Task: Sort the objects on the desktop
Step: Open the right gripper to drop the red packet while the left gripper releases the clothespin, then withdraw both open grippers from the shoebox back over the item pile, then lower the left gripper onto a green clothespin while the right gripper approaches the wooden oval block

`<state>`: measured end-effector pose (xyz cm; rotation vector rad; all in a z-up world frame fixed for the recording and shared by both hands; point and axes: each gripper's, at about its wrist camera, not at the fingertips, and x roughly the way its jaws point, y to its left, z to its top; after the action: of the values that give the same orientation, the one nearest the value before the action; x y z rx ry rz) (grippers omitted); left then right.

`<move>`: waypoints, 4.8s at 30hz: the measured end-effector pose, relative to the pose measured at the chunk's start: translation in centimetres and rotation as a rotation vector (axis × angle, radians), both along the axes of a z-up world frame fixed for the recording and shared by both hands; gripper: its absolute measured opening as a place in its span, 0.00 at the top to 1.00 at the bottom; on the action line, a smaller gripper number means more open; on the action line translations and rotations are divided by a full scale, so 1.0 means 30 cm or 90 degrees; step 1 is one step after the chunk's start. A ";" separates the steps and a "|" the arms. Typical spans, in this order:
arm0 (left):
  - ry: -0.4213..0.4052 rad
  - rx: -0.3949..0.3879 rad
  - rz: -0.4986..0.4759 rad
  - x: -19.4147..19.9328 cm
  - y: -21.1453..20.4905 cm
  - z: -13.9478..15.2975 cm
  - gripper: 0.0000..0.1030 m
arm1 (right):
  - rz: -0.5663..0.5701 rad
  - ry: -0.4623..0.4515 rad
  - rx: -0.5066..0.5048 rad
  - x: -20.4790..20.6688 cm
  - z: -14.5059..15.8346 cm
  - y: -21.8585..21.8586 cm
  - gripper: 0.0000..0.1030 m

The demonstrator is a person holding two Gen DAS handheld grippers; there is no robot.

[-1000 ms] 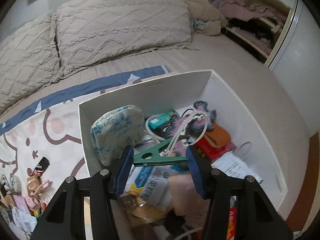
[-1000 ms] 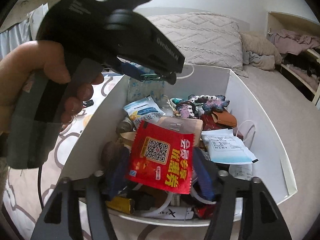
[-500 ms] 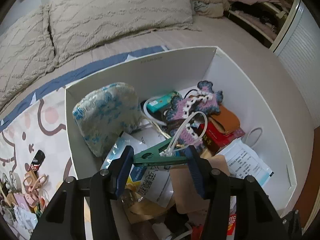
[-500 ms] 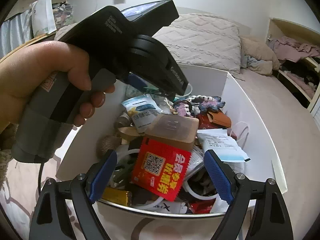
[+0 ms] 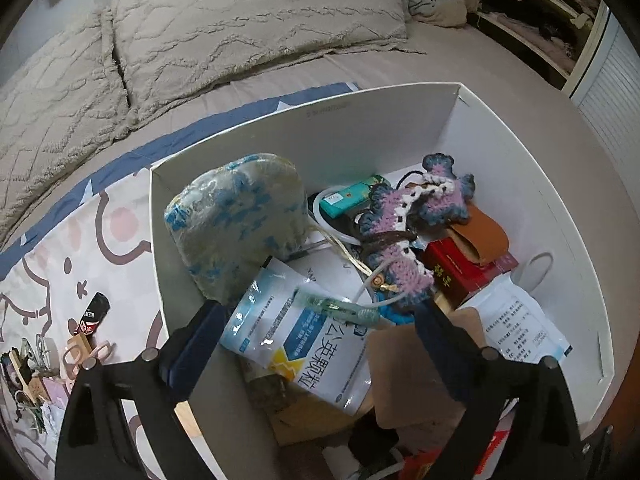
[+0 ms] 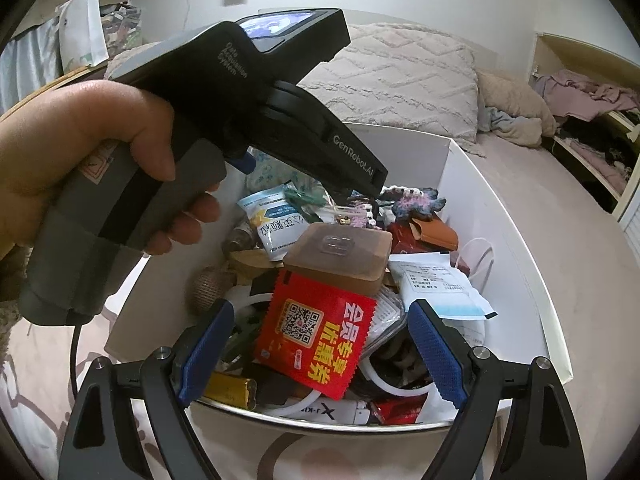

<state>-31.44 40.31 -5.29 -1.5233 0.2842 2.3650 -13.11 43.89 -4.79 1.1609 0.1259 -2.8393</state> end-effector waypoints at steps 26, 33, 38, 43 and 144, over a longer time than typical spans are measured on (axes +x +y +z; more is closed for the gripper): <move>0.162 0.040 -0.013 0.133 -0.119 0.123 0.06 | -0.070 0.054 -0.001 0.039 0.047 0.062 0.14; 0.203 0.068 0.002 0.175 -0.228 0.130 0.01 | -0.104 0.082 -0.008 0.042 0.065 0.072 0.00; 0.224 0.082 0.008 0.200 -0.291 0.128 0.00 | -0.123 0.099 -0.017 0.042 0.071 0.075 0.00; 0.259 0.112 0.010 0.245 -0.361 0.139 0.00 | -0.132 0.105 -0.024 0.041 0.072 0.072 0.00; 0.282 0.087 0.170 0.587 -1.342 -0.033 0.10 | 0.137 0.103 0.076 -0.018 -0.128 -0.728 0.00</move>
<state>-13.85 0.06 -6.28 -1.0159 0.0115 2.8541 -13.66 22.06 -8.63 0.8743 0.4077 -2.7591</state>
